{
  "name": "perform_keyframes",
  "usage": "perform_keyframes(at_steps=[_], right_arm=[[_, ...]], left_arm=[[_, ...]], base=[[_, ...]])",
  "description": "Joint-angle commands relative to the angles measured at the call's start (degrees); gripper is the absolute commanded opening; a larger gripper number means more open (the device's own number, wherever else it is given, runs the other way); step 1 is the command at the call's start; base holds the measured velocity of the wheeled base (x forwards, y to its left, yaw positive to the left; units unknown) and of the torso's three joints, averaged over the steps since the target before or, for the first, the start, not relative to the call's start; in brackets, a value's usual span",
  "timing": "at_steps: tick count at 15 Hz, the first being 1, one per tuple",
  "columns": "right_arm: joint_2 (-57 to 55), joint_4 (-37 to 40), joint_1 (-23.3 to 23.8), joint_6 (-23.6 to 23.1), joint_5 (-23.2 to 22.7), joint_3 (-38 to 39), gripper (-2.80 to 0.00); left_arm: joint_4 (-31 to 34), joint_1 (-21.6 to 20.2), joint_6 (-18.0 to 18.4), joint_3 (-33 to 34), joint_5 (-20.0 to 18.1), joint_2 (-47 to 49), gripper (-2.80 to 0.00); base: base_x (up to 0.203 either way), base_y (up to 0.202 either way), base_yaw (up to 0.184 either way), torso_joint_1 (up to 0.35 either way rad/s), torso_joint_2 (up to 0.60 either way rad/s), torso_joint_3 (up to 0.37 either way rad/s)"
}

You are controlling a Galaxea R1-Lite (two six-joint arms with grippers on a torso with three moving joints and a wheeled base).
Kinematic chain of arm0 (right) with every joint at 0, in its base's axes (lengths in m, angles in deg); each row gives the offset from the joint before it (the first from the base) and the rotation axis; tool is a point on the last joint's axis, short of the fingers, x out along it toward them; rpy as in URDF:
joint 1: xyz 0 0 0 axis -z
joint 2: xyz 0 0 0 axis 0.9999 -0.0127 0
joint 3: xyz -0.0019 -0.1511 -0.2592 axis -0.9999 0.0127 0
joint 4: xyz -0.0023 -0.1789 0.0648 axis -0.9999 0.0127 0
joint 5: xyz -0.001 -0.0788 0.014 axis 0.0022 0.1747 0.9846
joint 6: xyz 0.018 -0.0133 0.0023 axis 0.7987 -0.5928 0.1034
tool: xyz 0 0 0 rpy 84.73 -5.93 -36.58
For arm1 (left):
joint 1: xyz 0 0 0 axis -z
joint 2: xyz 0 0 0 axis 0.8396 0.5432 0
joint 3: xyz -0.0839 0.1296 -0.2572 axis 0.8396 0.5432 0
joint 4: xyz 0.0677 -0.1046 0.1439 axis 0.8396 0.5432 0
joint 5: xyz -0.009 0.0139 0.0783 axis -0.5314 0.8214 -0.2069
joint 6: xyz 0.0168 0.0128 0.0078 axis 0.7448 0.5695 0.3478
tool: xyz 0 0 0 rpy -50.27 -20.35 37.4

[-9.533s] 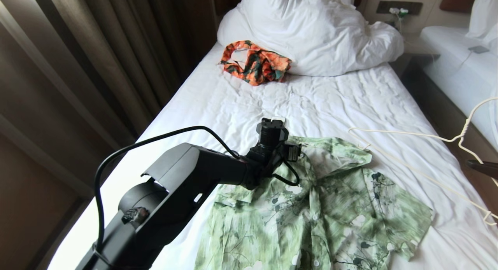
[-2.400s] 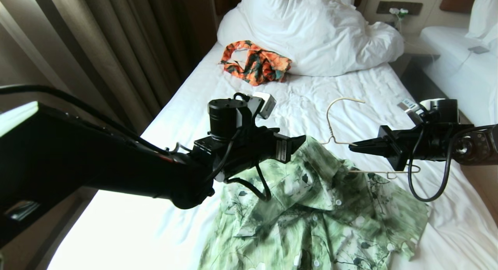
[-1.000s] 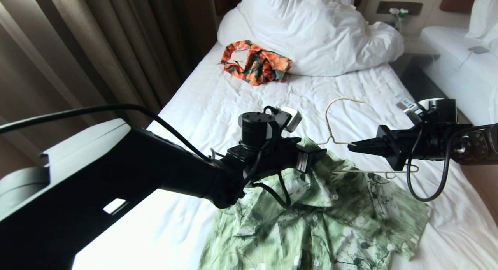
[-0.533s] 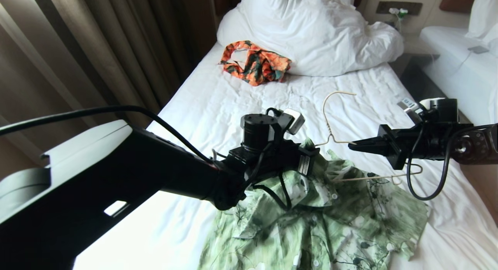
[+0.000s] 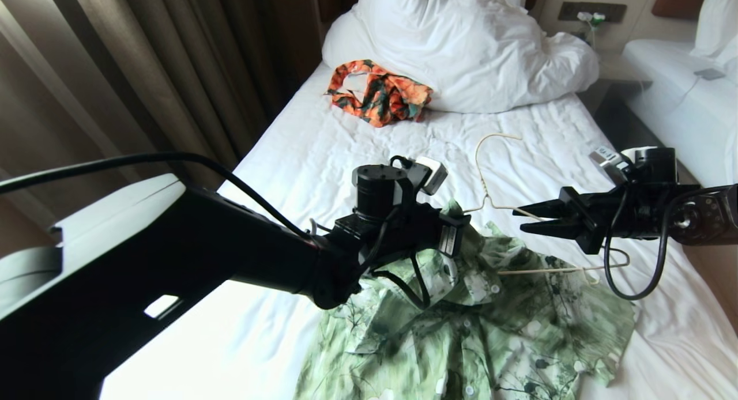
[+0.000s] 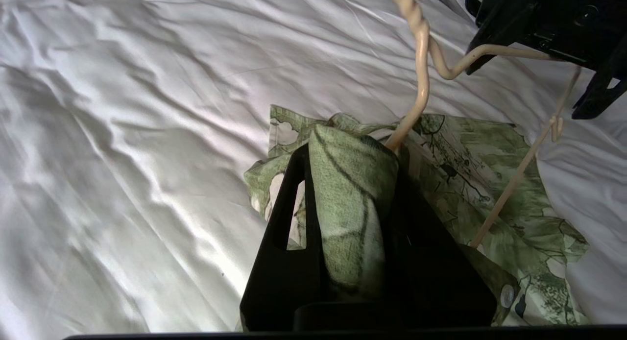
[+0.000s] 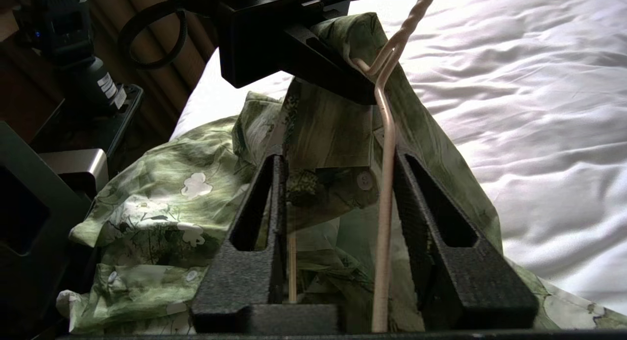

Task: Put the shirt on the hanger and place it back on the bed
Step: Hook the other side of the shirt onto the hanger

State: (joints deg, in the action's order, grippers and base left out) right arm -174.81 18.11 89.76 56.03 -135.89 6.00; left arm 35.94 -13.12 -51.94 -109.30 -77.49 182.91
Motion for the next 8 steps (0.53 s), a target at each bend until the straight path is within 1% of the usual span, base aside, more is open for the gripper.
perform_keyframes(at_steps=[1,3,4,7,8], right_arm=[[1.65,0.08,0.29,0.93,-0.23,0.66,0.0],[4.58,0.11,0.92,3.21,0.08,2.68,0.0],[6.61,0.29,1.4,5.32,0.18,3.91,0.0],[13.63,0.48,3.33,13.31,0.34,8.05,0.0],[15.01,0.55,4.08,14.71,1.08,8.7,0.0]], left_arm=[[-0.25,0.05,0.0,0.94,-0.11,-1.32,-2.8],[-0.25,0.05,-0.06,2.78,-0.07,-3.15,-2.8],[-0.21,0.05,-0.12,3.71,0.21,-4.37,-2.8],[-0.06,0.05,-0.36,5.35,2.74,-7.05,-2.8],[0.01,0.05,-0.43,5.72,3.02,-7.65,-2.8]], base=[[0.0,0.0,0.0,0.0,0.0,0.0],[0.0,0.0,0.0,0.0,0.0,0.0],[0.0,0.0,0.0,0.0,0.0,0.0],[0.0,0.0,0.0,0.0,0.0,0.0],[0.0,0.0,0.0,0.0,0.0,0.0]])
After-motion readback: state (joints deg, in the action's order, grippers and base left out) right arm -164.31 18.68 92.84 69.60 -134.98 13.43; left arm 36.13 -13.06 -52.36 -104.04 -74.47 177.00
